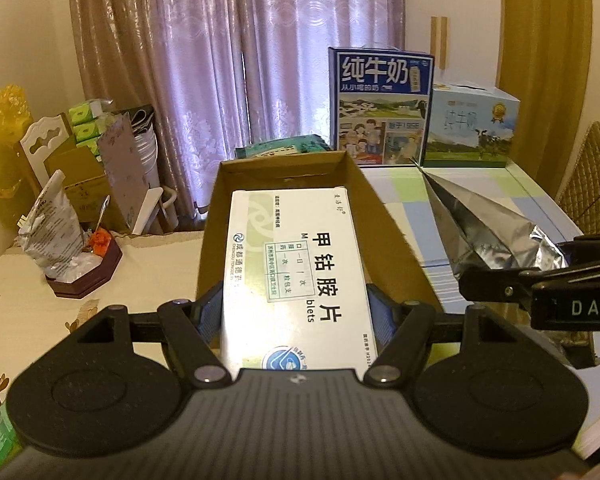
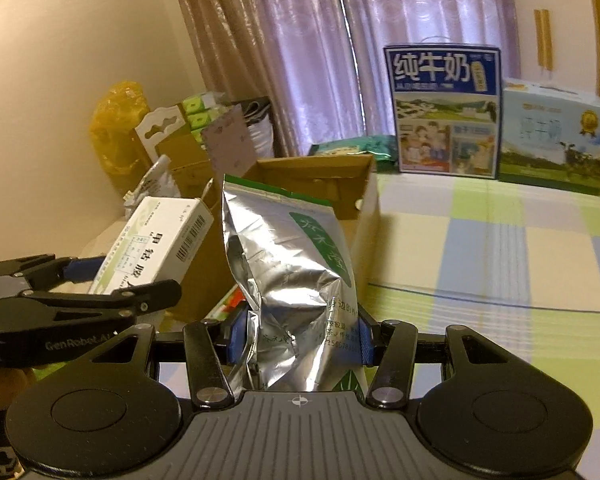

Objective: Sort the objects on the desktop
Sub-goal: 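Lift the medicine box and foil bag and carry them over the cardboard box, then open both tools to drop the medicine box and foil bag into the box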

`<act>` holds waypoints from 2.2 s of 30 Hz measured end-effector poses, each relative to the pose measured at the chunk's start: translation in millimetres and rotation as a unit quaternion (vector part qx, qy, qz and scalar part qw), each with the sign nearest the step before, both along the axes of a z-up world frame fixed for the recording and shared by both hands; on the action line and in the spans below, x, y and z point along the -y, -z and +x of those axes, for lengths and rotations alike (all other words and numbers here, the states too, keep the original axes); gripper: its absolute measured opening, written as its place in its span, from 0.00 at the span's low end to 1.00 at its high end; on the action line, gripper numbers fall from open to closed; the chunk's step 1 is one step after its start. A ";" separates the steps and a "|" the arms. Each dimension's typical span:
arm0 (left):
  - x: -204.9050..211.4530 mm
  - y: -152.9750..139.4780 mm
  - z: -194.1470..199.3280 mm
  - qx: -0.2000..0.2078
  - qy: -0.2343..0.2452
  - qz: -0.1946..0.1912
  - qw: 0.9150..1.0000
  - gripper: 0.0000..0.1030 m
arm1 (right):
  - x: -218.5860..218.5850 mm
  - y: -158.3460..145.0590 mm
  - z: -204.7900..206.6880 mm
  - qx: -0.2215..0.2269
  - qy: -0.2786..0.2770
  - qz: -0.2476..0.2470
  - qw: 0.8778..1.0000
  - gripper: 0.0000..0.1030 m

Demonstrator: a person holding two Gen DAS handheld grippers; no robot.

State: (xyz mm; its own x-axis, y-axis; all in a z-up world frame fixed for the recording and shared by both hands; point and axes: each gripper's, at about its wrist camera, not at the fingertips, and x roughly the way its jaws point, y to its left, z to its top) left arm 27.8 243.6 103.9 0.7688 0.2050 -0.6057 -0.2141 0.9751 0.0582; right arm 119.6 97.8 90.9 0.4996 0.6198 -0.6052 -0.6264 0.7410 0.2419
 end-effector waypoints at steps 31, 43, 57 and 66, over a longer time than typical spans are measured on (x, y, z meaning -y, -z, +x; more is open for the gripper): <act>-51.6 23.9 72.1 -0.014 0.021 -0.015 1.000 0.66 | -63.8 19.6 82.3 -0.049 0.050 0.008 0.998 0.48; -72.0 37.0 77.1 -0.011 0.000 -0.030 0.999 0.70 | -66.9 28.3 89.2 -0.060 0.059 0.016 0.996 0.48; -78.9 34.2 51.5 0.001 -0.022 -0.023 0.999 0.75 | -88.0 19.2 102.1 -0.051 0.046 0.056 0.996 0.62; -75.0 27.9 38.5 0.011 -0.026 -0.032 0.999 0.81 | -63.6 21.0 90.1 -0.053 0.061 0.045 0.996 0.72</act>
